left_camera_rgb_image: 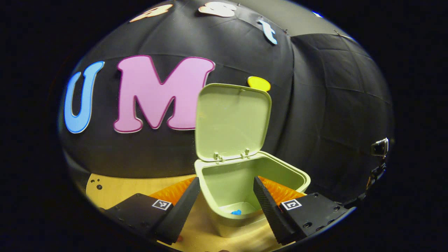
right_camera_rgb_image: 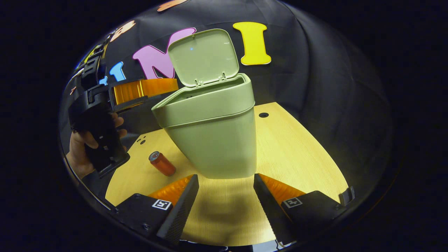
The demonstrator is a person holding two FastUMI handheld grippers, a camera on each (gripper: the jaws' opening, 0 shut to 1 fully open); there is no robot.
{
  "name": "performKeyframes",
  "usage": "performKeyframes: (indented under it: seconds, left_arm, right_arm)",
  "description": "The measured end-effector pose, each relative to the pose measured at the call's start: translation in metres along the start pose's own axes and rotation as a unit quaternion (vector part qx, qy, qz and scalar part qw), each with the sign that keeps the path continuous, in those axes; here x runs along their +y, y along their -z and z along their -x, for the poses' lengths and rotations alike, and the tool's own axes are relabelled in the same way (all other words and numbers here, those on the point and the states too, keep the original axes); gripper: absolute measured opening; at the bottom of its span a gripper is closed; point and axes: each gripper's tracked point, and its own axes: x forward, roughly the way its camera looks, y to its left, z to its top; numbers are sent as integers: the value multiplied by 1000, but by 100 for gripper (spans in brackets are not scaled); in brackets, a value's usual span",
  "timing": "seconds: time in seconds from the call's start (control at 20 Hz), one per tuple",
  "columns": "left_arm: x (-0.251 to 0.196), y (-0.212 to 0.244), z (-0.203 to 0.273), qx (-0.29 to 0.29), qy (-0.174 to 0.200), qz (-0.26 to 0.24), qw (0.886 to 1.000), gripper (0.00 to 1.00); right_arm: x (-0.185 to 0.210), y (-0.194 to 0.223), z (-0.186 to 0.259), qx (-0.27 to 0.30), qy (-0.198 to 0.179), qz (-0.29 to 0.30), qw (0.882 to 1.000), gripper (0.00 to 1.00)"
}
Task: Press the lid of the desktop garbage bin to open it, pick up the crumpled paper on the desktop and throw it into the bin, then pick up the pop can on the desktop and drop it into the bin, and finally close the garbage bin lid.
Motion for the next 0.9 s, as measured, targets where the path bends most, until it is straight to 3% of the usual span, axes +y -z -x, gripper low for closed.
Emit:
performKeyframes:
  seconds: [0.4,0.9]
  left_arm:
    - [114,34,76,13,-133,32,990,98]
    - [217,100,202,55,-269,77,959,98]
  right_arm:
    - [44,14,-14,10,-38,59,997,99]
    - [143,48,-50,45,-118,123,984,99]
